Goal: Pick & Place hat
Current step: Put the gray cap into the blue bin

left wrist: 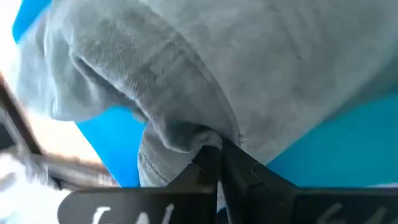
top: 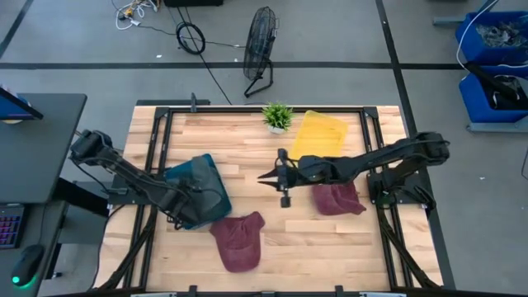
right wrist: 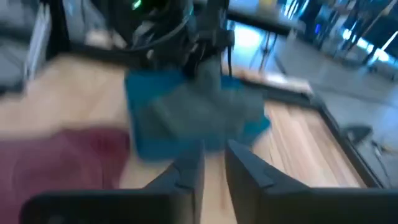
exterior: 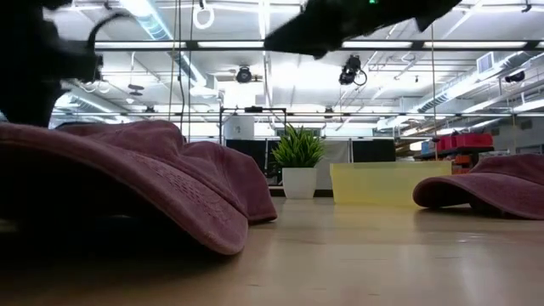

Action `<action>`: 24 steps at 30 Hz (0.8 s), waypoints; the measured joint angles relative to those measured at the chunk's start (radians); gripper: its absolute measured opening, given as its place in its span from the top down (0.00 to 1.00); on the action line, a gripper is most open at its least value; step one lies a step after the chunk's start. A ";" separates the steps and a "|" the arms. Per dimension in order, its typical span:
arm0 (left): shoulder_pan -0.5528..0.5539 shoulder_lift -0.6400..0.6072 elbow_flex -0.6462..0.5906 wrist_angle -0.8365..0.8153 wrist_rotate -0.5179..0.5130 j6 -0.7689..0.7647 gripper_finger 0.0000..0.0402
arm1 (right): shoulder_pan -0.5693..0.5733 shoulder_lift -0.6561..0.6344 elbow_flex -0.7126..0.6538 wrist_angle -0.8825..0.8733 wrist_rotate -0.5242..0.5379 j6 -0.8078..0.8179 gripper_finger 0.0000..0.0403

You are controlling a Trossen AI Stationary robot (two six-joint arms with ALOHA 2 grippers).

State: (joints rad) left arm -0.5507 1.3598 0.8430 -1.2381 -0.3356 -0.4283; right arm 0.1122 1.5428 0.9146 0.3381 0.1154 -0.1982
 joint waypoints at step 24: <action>-0.030 0.010 0.350 -0.161 -0.011 -0.362 0.60 | -0.037 0.222 0.218 -0.099 0.143 -0.019 1.00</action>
State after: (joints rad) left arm -0.5807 1.3696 1.1926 -1.3989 -0.3468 -0.7907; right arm 0.0750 1.7649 1.1327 0.2396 0.2581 -0.2176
